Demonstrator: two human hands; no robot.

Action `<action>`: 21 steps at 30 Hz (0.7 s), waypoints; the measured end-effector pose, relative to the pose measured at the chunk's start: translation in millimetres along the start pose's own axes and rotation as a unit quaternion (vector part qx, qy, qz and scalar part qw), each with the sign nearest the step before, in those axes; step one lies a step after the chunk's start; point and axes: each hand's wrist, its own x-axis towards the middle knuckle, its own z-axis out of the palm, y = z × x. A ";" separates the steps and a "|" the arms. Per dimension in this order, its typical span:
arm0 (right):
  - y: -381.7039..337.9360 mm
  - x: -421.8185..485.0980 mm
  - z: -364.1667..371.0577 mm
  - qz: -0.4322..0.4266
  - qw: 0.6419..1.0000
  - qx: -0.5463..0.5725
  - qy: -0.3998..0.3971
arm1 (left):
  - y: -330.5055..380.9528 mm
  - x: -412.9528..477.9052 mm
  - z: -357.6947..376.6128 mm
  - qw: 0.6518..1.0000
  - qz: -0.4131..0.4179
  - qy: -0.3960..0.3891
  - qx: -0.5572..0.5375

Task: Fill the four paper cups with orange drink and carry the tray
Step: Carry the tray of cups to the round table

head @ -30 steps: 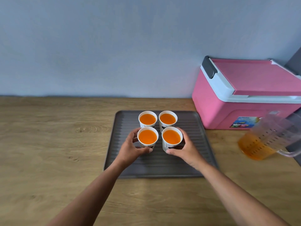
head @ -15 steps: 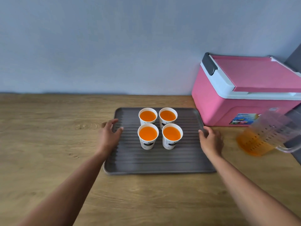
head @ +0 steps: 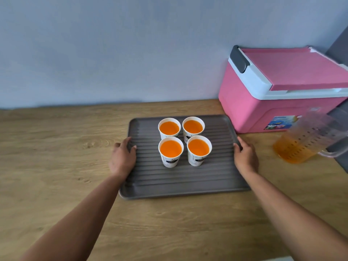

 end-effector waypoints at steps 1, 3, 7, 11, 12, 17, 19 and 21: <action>1.7 -2.6 0.6 0.002 1.000 0.007 0.007 | -1.3 0.2 -0.6 1.000 0.001 0.000 -0.006; 5.1 -9.1 0.8 0.004 1.000 0.020 0.021 | -3.6 -0.3 -2.6 1.000 0.008 -0.001 -0.028; 14.3 -25.1 -2.3 0.017 0.998 0.059 0.033 | -8.6 -7.5 -5.8 0.998 0.015 -0.002 -0.065; 23.6 -43.5 -10.8 0.030 0.994 0.096 0.042 | -16.6 -23.9 -8.5 0.997 0.011 -0.004 -0.076; 25.4 -49.0 -14.3 0.033 0.993 0.102 0.040 | -18.2 -29.2 -9.2 0.997 0.012 -0.003 -0.077; 45.4 -75.1 -34.2 0.043 0.992 0.115 0.041 | -21.3 -60.0 -9.0 0.996 0.013 0.000 -0.086; 57.1 -86.2 -44.9 0.046 0.990 0.122 0.045 | -17.2 -74.2 -9.0 0.996 0.018 0.002 -0.088; 67.0 -97.5 -56.4 0.050 0.989 0.133 0.046 | -11.1 -88.7 -9.7 0.996 0.022 0.004 -0.089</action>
